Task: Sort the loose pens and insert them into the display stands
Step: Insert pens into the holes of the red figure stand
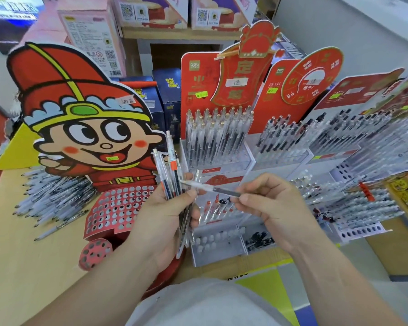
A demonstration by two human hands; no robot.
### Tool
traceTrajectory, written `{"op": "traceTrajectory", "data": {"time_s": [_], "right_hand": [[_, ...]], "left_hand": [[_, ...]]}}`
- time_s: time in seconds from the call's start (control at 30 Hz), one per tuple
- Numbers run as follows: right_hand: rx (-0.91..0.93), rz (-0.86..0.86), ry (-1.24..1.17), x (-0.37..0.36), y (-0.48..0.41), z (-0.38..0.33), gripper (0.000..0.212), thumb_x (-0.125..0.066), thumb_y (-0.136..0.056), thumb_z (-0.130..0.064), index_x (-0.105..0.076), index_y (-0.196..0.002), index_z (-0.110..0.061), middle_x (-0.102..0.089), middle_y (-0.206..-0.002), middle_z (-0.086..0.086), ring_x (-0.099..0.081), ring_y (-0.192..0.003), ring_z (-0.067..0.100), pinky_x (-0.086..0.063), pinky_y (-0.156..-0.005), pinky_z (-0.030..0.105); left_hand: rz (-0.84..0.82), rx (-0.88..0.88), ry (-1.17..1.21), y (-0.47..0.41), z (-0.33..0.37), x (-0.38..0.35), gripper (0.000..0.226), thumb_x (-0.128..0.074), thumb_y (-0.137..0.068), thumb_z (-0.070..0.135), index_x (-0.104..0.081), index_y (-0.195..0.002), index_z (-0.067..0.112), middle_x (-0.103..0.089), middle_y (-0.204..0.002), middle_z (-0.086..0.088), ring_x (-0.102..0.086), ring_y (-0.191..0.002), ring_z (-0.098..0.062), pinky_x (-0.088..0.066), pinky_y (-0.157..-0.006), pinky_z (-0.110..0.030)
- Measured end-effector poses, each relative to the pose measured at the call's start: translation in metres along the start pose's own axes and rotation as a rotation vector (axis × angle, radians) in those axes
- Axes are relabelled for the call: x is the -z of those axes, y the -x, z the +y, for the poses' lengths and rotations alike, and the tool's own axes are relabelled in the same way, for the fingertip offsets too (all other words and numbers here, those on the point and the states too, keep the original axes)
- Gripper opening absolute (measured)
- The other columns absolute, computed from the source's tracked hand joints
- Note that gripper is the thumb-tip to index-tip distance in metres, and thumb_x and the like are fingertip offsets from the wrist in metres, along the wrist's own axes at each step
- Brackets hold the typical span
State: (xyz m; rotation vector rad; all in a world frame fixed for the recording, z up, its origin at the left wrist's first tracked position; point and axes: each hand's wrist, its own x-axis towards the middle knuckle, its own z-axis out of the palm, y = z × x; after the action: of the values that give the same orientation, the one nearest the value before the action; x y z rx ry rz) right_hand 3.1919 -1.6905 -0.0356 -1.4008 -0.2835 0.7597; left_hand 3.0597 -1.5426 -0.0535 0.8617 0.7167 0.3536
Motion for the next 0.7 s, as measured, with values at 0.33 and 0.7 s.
{"op": "traceTrajectory", "data": {"time_s": [0.33,0.7], "right_hand": [[-0.033,-0.110,0.406,-0.022,0.015,0.012,0.034,-0.082,-0.071,0.010,-0.075,-0.093,-0.015,-0.070,-0.077,-0.001,-0.064,-0.069,0.013,-0.056,-0.070,0.026],[0.123,0.047,0.470,-0.056,0.014,-0.003,0.007,-0.081,-0.083,-0.018,-0.077,-0.082,-0.013,-0.071,-0.066,0.008,-0.065,-0.058,0.015,-0.058,-0.058,0.030]], "left_hand": [[-0.061,-0.066,-0.012,0.005,-0.003,0.000,0.016,-0.064,-0.096,0.009,-0.057,-0.110,0.007,-0.052,-0.063,-0.005,-0.047,-0.053,-0.017,-0.044,-0.049,-0.027],[-0.225,-0.147,-0.332,0.005,0.001,0.013,0.022,-0.069,-0.092,0.004,-0.065,-0.111,0.014,-0.059,-0.071,-0.006,-0.047,-0.055,-0.018,-0.043,-0.048,-0.031]]}}
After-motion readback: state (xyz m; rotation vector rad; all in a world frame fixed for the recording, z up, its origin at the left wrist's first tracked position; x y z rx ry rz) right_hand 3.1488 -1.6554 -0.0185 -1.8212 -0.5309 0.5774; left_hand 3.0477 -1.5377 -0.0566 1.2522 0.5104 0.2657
